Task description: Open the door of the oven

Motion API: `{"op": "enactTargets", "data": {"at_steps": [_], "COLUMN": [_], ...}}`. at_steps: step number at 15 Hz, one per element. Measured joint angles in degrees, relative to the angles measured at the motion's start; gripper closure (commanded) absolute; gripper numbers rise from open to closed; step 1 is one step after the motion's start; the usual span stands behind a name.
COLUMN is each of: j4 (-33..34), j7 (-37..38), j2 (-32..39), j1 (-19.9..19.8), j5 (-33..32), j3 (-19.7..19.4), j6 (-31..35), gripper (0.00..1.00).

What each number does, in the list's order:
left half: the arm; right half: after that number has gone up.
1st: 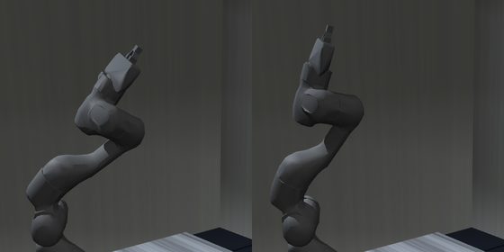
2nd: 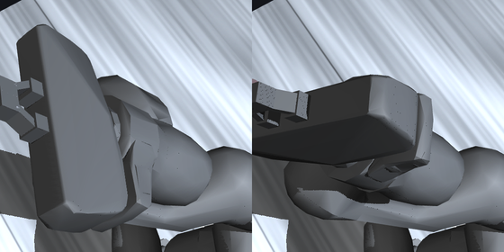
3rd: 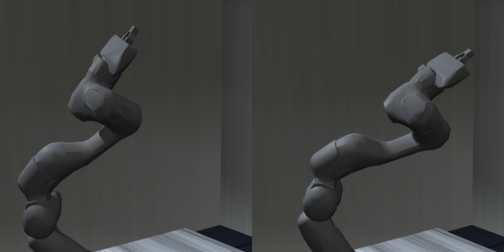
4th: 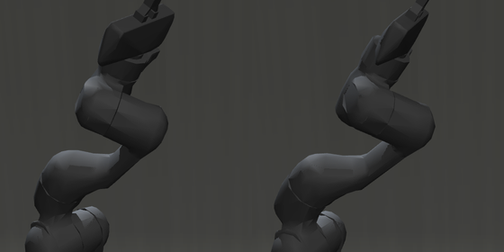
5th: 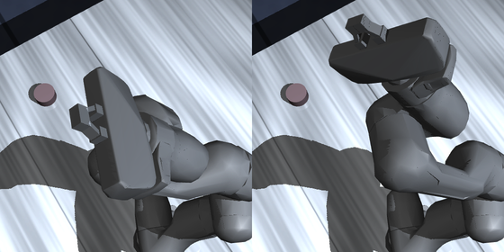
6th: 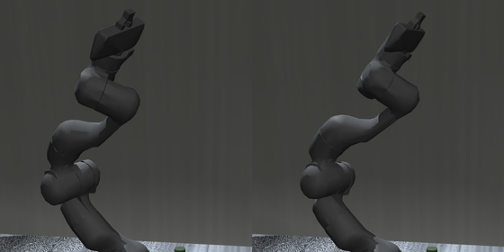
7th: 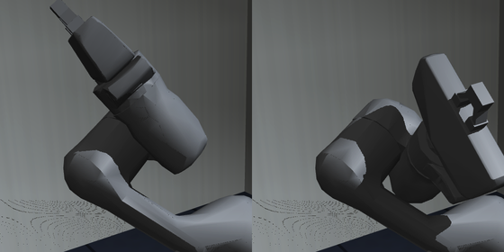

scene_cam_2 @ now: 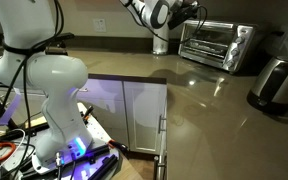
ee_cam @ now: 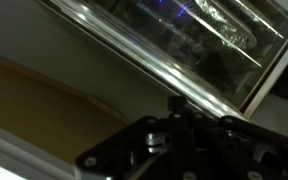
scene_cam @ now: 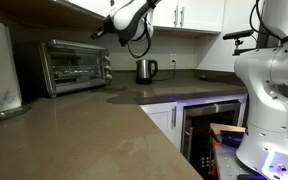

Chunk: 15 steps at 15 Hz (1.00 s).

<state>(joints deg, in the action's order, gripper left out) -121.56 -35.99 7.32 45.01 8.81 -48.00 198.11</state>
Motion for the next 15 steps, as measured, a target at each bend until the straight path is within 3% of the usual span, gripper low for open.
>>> {"op": "enactTargets", "data": {"at_steps": [7,15], "j4": [8.0,9.6], "j7": [0.2,1.5], "j2": [3.6,8.2], "j1": [0.0,0.1], "j5": [-0.1,0.5], "j3": [0.2,0.3], "j6": [-0.1,-0.1], "gripper": [1.0,1.0]}}
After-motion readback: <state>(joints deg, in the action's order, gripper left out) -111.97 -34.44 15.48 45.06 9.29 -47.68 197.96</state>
